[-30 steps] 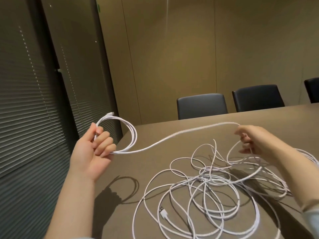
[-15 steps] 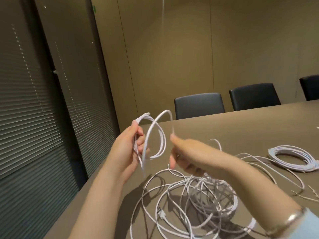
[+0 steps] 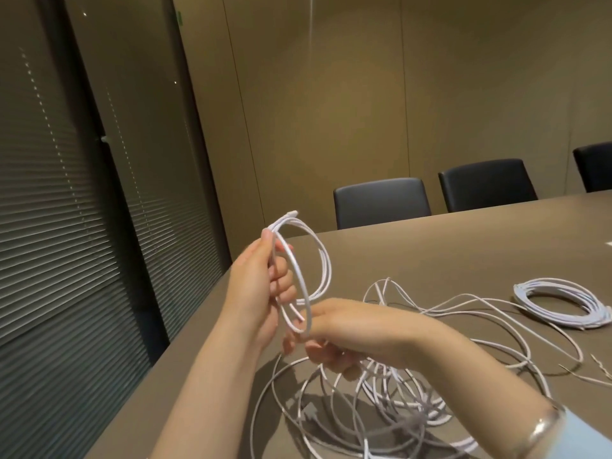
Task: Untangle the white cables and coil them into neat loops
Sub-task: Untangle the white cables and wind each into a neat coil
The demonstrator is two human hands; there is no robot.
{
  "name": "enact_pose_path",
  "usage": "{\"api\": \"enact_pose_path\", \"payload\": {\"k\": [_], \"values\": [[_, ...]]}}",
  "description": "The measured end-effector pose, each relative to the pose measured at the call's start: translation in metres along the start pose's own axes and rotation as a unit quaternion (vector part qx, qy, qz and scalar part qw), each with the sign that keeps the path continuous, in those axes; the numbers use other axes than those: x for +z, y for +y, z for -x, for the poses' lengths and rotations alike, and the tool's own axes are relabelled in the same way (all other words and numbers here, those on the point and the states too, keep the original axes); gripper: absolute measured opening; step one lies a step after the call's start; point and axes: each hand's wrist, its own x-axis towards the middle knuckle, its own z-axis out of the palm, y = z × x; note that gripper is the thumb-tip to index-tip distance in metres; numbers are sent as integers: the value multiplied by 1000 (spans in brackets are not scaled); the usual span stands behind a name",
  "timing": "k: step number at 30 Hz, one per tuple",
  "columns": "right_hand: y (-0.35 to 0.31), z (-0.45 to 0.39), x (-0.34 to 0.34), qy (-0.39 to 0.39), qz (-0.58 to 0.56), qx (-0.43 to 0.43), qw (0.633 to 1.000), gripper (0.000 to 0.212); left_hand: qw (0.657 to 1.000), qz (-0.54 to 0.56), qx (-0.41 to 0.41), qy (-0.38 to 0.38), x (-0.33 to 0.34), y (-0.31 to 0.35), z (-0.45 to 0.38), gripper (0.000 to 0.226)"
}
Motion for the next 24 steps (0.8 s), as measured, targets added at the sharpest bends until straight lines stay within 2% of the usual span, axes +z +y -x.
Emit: {"api": "enact_pose_path", "payload": {"k": [1,3,6,8,11,13,16,19,22,24], "values": [[0,0,1,24,12,-31,999,26,1000,18,-2,10,-3,0,-2,37],[1,-3,-1,87,8,-71,994,51,997,66,-14,23,-6,1,-5,38],[1,-5,-4,156,-69,-60,984,67,988,151,-35,17,-10,5,-6,43],[2,-7,-6,198,-136,-29,970,63,979,197,-46,0,-11,9,-3,49],[3,-9,-8,239,-234,-11,942,40,975,211,-63,-29,-12,12,-1,51],[3,-9,-11,223,-345,-54,910,35,972,205,-92,-65,-12,12,1,51],[-1,-2,-18,182,-489,-135,842,30,965,192,-136,-114,-11,11,3,54],[-3,1,-22,187,-506,-176,823,20,973,152,-138,-103,-9,7,2,54],[-4,-3,-21,239,-475,-207,822,25,986,91,-119,-79,-4,3,2,47],[-3,-6,-20,274,-457,-217,818,28,984,86,-124,-89,-1,2,2,41]]}}
